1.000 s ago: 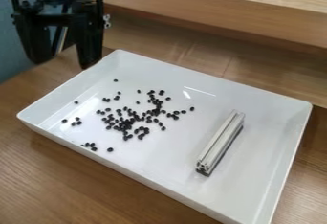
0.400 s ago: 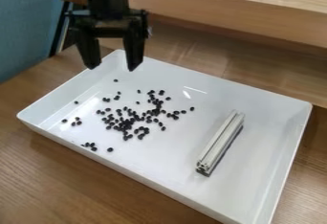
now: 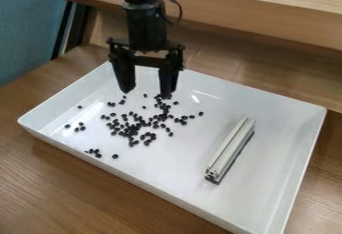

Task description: Sweep into pile

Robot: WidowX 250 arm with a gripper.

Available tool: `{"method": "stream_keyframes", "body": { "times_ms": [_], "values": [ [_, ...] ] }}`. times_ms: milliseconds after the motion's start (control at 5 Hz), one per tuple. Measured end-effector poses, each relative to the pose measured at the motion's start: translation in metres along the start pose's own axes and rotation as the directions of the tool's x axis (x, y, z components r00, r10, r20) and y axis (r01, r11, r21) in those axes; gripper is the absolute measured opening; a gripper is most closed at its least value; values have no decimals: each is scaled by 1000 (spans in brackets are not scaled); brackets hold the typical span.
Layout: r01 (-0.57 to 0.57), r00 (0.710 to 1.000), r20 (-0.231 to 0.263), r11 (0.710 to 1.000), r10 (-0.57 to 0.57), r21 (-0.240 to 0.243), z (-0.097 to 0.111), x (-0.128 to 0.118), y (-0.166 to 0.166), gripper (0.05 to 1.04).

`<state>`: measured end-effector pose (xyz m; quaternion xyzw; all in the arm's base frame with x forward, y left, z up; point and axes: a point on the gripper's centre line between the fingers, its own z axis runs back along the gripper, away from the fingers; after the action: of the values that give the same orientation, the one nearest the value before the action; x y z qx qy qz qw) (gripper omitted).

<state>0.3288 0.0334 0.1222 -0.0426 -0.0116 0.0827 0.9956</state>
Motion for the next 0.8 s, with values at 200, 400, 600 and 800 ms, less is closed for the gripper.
{"method": "stream_keyframes", "body": {
  "times_ms": [200,400,600,800],
  "values": [
    [19,1000,-23,999,-20,-42,-18,3,-22,999],
    [32,999,-17,999,-33,-42,-30,7,-41,999],
    [59,998,-5,998,-59,-11,-38,17,-56,999],
    [75,997,-8,997,-75,9,-50,23,-68,999]
  ]
}}
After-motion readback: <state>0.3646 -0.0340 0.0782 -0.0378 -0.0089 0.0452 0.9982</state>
